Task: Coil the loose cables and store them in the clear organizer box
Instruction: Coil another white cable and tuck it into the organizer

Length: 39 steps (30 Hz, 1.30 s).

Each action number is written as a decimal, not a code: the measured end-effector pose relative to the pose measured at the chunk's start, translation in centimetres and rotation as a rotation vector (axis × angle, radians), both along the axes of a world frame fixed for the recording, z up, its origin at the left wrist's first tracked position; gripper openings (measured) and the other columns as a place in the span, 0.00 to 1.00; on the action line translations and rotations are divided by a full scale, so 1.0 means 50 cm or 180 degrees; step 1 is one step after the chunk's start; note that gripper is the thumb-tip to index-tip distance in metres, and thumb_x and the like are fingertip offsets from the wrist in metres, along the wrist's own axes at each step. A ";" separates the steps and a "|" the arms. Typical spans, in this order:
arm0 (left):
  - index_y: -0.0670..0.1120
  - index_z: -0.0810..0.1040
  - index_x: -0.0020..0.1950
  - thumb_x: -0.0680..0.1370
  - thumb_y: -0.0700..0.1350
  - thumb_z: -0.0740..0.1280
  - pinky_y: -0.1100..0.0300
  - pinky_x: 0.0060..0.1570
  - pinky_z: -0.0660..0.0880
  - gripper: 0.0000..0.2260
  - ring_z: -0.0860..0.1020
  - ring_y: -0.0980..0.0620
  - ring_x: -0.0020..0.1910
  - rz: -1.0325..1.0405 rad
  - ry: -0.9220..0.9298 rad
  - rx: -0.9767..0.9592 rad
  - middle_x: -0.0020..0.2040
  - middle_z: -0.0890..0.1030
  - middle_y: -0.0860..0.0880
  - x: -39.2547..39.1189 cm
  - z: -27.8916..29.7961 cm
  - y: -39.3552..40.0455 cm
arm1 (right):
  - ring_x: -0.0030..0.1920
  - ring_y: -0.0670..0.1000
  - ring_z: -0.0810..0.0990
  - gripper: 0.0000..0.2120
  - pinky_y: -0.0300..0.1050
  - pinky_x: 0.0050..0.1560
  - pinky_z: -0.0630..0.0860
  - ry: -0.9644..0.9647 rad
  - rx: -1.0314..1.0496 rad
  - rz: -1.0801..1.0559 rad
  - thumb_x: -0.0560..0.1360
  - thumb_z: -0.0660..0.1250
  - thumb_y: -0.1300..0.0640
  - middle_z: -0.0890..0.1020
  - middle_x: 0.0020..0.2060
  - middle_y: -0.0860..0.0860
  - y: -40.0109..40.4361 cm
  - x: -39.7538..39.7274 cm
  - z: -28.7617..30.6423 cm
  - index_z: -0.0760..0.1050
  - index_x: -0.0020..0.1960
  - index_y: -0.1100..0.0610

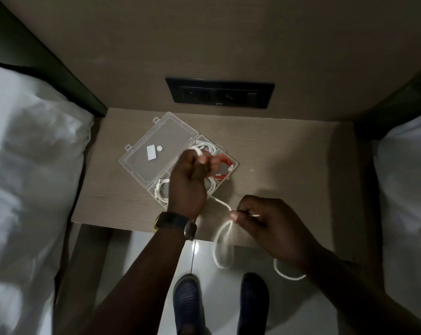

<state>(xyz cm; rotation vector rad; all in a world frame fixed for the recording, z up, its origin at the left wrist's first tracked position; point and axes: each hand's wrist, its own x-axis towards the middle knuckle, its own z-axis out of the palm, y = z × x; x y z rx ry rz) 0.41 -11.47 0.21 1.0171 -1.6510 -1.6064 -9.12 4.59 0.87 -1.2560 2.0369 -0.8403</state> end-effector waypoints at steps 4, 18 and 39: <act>0.46 0.70 0.39 0.80 0.46 0.61 0.44 0.43 0.76 0.10 0.79 0.36 0.42 -0.1452 -0.1902 -0.1123 0.36 0.78 0.43 0.073 -0.066 0.010 | 0.33 0.44 0.78 0.18 0.30 0.32 0.69 0.0148 -0.0357 -0.0874 0.76 0.62 0.36 0.77 0.28 0.51 0.020 -0.108 0.033 0.73 0.37 0.49; 0.47 0.74 0.43 0.83 0.49 0.53 0.66 0.29 0.64 0.14 0.65 0.59 0.24 -0.0817 0.2028 0.3428 0.28 0.69 0.55 0.063 0.055 0.005 | 0.38 0.62 0.80 0.20 0.52 0.42 0.75 0.0599 0.0495 -0.1618 0.80 0.63 0.47 0.77 0.32 0.56 0.009 -0.193 -0.119 0.66 0.31 0.51; 0.40 0.77 0.43 0.82 0.52 0.57 0.64 0.23 0.53 0.19 0.59 0.57 0.20 -0.1145 0.0105 0.2141 0.22 0.65 0.54 -0.032 0.003 0.052 | 0.39 0.49 0.82 0.11 0.48 0.42 0.78 0.0290 -0.0567 -0.0926 0.78 0.68 0.48 0.84 0.36 0.50 -0.071 -0.129 -0.046 0.82 0.42 0.54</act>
